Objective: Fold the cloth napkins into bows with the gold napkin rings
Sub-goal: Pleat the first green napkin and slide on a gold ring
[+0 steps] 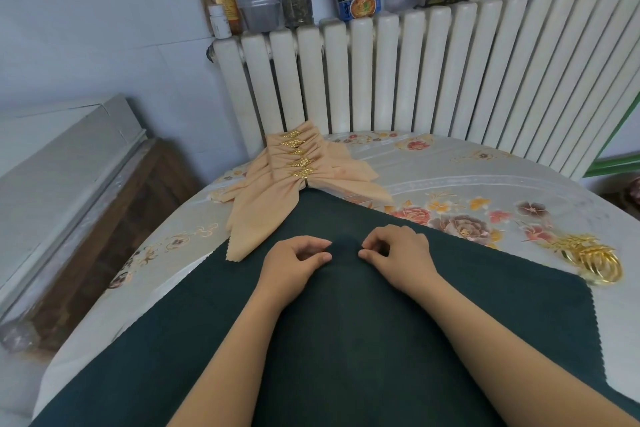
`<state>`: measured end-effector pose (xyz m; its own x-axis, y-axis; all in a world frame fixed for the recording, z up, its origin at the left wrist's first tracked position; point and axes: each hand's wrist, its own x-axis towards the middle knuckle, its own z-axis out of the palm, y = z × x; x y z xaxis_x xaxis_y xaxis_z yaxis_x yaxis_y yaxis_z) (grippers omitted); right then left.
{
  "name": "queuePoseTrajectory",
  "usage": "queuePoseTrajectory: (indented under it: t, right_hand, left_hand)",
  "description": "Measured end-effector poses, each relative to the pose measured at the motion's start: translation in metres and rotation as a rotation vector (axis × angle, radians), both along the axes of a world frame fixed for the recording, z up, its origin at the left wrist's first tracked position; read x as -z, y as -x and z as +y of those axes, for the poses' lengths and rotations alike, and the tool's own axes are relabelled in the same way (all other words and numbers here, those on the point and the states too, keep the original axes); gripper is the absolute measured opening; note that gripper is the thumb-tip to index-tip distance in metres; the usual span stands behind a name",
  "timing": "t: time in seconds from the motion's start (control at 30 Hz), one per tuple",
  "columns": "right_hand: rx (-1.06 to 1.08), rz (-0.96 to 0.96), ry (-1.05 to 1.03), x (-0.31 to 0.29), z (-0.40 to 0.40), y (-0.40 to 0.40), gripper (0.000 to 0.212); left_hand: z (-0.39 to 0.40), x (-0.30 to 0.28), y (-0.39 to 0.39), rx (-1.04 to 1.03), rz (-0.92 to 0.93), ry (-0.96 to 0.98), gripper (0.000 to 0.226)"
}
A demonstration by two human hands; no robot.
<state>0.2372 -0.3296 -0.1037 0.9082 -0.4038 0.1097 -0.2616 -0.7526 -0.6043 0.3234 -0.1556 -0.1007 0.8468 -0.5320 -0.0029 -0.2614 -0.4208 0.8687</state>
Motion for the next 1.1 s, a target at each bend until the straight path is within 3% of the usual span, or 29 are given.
queuePoseTrajectory:
  t: [0.23,0.4,0.6,0.73,0.83,0.93,1.1]
  right_hand:
    - [-0.195,-0.096,-0.091,0.002,-0.010,0.003,0.035]
    - [-0.257,-0.171,-0.050,0.005,-0.010,0.004,0.037]
    - [-0.292,-0.156,-0.082,0.002,-0.007,0.009,0.035]
    - [-0.316,-0.074,-0.100,0.001,-0.006,0.010,0.015]
    - [-0.273,-0.077,-0.114,0.002,-0.007,0.007,0.021]
    - [-0.299,-0.062,0.039,0.003,-0.006,0.006,0.025]
    - [-0.288,0.052,0.096,-0.001,-0.003,0.001,0.031]
  left_hand:
    - [0.006,0.004,-0.004,0.156,-0.209,-0.036,0.033]
    - [0.003,0.008,-0.003,0.216,-0.332,-0.090,0.036]
    - [0.005,0.008,-0.004,0.243,-0.344,-0.054,0.029]
    - [0.004,0.007,-0.003,0.259,-0.318,-0.089,0.019]
    - [0.002,0.006,-0.003,0.245,-0.306,-0.108,0.011]
    - [0.002,0.008,-0.006,0.274,-0.324,-0.150,0.016]
    - [-0.002,0.003,-0.003,0.249,-0.253,-0.266,0.029]
